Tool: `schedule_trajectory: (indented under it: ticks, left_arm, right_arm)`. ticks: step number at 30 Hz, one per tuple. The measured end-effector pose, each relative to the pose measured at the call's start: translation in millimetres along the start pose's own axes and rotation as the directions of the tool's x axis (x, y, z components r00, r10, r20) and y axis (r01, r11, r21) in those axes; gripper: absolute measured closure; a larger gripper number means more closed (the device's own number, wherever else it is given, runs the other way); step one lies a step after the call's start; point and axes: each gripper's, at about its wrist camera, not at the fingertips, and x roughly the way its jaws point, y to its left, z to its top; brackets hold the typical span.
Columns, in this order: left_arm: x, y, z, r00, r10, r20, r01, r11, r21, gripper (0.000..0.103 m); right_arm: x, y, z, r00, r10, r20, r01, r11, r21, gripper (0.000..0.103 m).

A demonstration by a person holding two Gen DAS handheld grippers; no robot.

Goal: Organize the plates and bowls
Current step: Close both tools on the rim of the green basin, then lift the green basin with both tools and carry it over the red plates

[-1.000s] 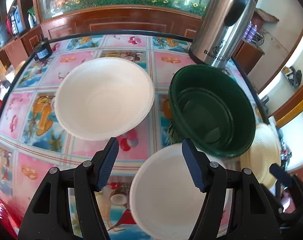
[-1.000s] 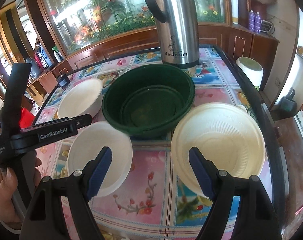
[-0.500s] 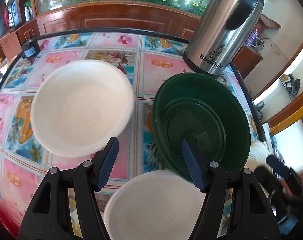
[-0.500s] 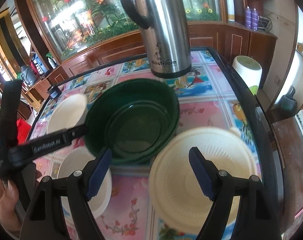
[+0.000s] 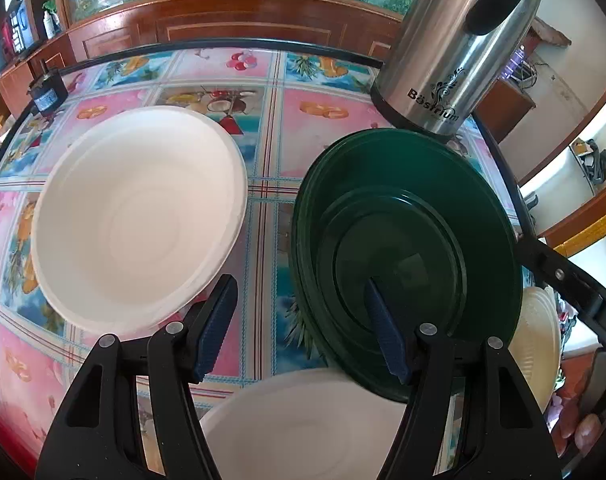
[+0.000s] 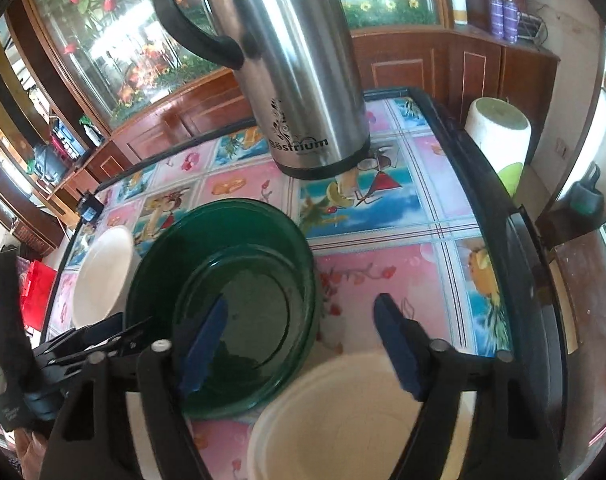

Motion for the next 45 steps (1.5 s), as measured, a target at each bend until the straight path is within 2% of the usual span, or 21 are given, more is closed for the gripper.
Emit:
schedule_trajectory:
  ticks: [4, 8, 11, 13, 14, 15, 18, 23, 33, 45]
  left_arm:
    - [7.6, 0.8, 1.4, 1.0, -0.018, -0.018, 0.018, 1.0, -0.018, 0.037]
    - [10.4, 0.0, 1.9, 0.999, -0.042, -0.022, 0.041, 0.999, -0.032, 0.037]
    - [10.1, -1.3, 2.0, 0.999, -0.047, -0.007, 0.046, 0.999, -0.028, 0.038]
    - [7.8, -0.5, 1.6, 0.999, -0.047, 0.011, 0.048, 0.998, -0.03, 0.052]
    - [8.1, -1.2, 1.9, 0.999, -0.044, 0.011, 0.044, 0.999, -0.023, 0.066]
    - [8.7, -1.8, 2.0, 0.999, -0.042, 0.006, 0.042, 0.999, -0.02, 0.069]
    - [8.2, -1.9, 1.5, 0.999, -0.028, 0.015, 0.028, 1.0, -0.006, 0.079]
    - [-1.3, 0.3, 4.5, 0.998, -0.045, 0.04, 0.046, 0.999, -0.012, 0.079]
    - [-47.8, -0.8, 5.2, 0.992, -0.058, 0.109, 0.057, 0.998, 0.012, 0.079]
    - [-95.3, 14.2, -28.1, 0.986, -0.047, 0.16, 0.042, 0.999, 0.034, 0.079]
  right_arm:
    - [8.2, 0.0, 3.7, 0.999, 0.029, -0.014, -0.029, 1.0, 0.006, 0.056]
    - [15.0, 2.7, 3.6, 0.999, 0.032, -0.026, -0.032, 0.999, 0.005, 0.061]
    - [17.1, 0.8, 3.1, 0.999, 0.037, -0.028, -0.037, 0.999, 0.011, 0.072]
    - [16.9, -0.2, 2.1, 0.999, 0.034, -0.024, -0.034, 0.999, 0.011, 0.084]
    - [17.7, -1.0, 2.4, 0.999, 0.038, -0.025, -0.037, 0.999, 0.012, 0.087]
    - [17.2, -1.8, 1.7, 0.999, 0.047, -0.024, -0.047, 0.999, 0.013, 0.092]
    - [15.0, -0.8, 0.2, 0.999, 0.038, -0.013, -0.038, 0.999, 0.007, 0.092]
    - [6.4, -0.3, 0.4, 0.999, 0.042, 0.013, -0.042, 0.999, 0.014, 0.092]
    - [-27.1, 13.6, 2.7, 0.997, 0.035, 0.073, -0.034, 0.999, -0.008, 0.092]
    - [-53.8, 35.8, -26.3, 0.995, 0.04, 0.086, -0.037, 0.999, -0.037, 0.092]
